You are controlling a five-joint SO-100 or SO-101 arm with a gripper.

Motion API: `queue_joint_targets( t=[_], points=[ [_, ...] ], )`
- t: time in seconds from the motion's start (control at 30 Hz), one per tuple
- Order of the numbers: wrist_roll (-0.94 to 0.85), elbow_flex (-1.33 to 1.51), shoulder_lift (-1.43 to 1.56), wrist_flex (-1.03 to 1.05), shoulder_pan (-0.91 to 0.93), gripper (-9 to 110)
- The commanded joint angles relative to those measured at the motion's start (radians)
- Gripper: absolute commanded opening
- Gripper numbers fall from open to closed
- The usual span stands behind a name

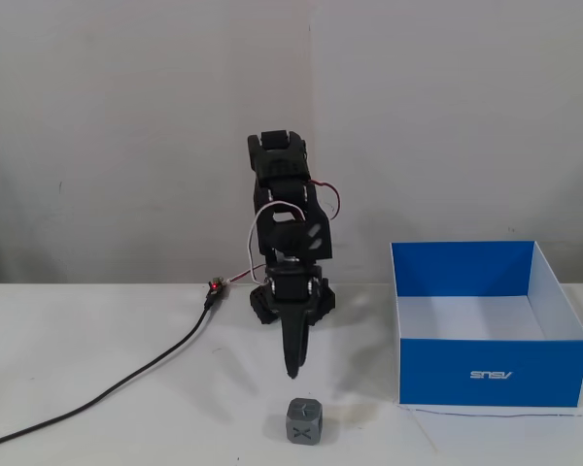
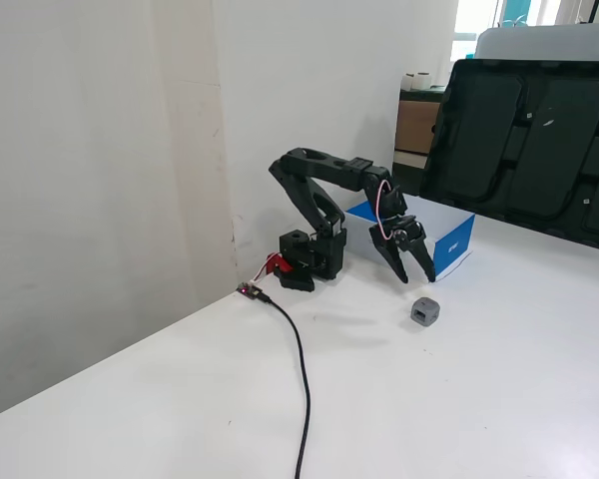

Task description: Pick the gray block and keep it in the box.

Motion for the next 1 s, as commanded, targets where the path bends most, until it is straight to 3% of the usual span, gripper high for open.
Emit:
queue_joint_targets(
  t=[0.0, 0.97],
  points=[
    [0.014, -0.133, -0.101, 0.011, -0.002, 23],
    [0.017, -0.236, -0.546, -0.195, -0.009, 25]
  ],
)
